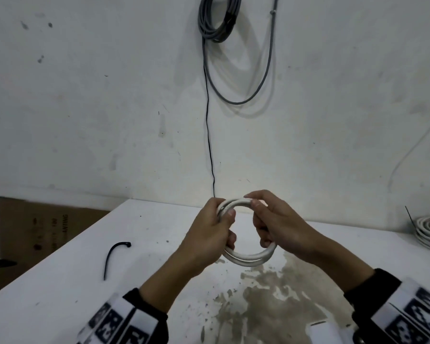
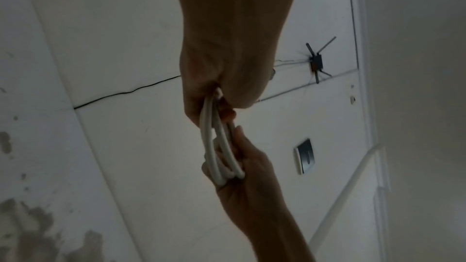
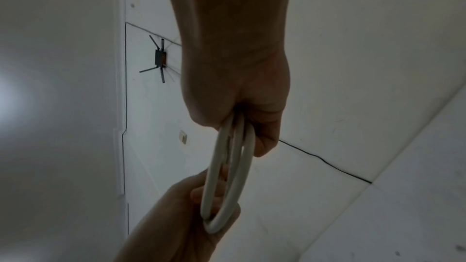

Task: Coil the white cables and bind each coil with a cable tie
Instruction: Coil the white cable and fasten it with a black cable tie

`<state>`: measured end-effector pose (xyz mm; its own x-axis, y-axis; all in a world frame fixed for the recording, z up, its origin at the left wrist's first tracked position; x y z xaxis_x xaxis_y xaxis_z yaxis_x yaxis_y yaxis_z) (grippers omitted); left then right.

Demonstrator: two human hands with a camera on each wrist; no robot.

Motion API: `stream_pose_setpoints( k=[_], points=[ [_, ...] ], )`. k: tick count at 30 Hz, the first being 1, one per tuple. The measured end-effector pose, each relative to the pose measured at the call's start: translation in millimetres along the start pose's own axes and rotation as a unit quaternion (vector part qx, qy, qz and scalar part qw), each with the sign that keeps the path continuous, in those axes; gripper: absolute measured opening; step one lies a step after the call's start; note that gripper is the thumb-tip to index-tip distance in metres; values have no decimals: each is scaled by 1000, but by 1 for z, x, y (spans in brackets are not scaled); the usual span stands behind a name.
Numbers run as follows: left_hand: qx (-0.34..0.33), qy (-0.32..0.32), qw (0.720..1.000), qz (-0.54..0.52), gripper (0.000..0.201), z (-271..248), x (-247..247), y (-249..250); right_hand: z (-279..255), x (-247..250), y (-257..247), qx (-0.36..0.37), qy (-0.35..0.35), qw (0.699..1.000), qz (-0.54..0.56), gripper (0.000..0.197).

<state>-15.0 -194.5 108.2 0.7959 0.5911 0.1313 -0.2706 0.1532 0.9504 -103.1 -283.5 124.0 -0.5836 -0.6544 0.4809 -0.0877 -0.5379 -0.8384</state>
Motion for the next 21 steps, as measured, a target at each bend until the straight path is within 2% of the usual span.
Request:
stream_pose_setpoints(
  k=[2,4,6,8,9,11,13,17,19,21],
  points=[
    [-31,75,993,84,18,1,5,-3,-2,-9,-2,24,-14,998,-64,18],
    [-52,119,980,149,21,3,9,-3,-3,-17,-1,44,-21,990,-135,19],
    [-94,142,971,170,22,1,12,1,-4,-17,1,64,10,977,-203,20],
    [-128,133,970,156,24,-1,12,4,-4,-13,-1,90,71,965,-237,19],
    [-128,115,979,111,24,0,12,3,-5,-11,-3,101,100,962,-232,19],
    [-70,46,994,-73,24,1,9,-3,-7,-7,-5,116,136,964,-198,25],
    [-12,-12,974,-228,31,-1,4,-7,-7,-4,-5,125,159,964,-175,30],
    [84,-57,943,-316,47,-3,-1,-15,-6,-5,-4,129,168,961,-177,28],
    [131,-83,904,-398,40,-5,-4,-18,-5,-7,-4,129,156,963,-180,26],
    [132,-110,874,-454,31,-7,-5,-15,-5,-8,-3,116,142,968,-170,24]
  ],
)
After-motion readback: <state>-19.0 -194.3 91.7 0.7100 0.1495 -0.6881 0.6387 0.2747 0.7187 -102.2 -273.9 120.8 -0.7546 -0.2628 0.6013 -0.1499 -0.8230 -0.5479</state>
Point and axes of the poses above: each hand's wrist, its own z-axis towards the middle knuckle, its own x-axis out of the back of the hand, y = z × x, the point moved 7 cm from there along z, towards the middle knuckle, and after that the axes turned 7 degrees about -z, right-handed, at the moved point
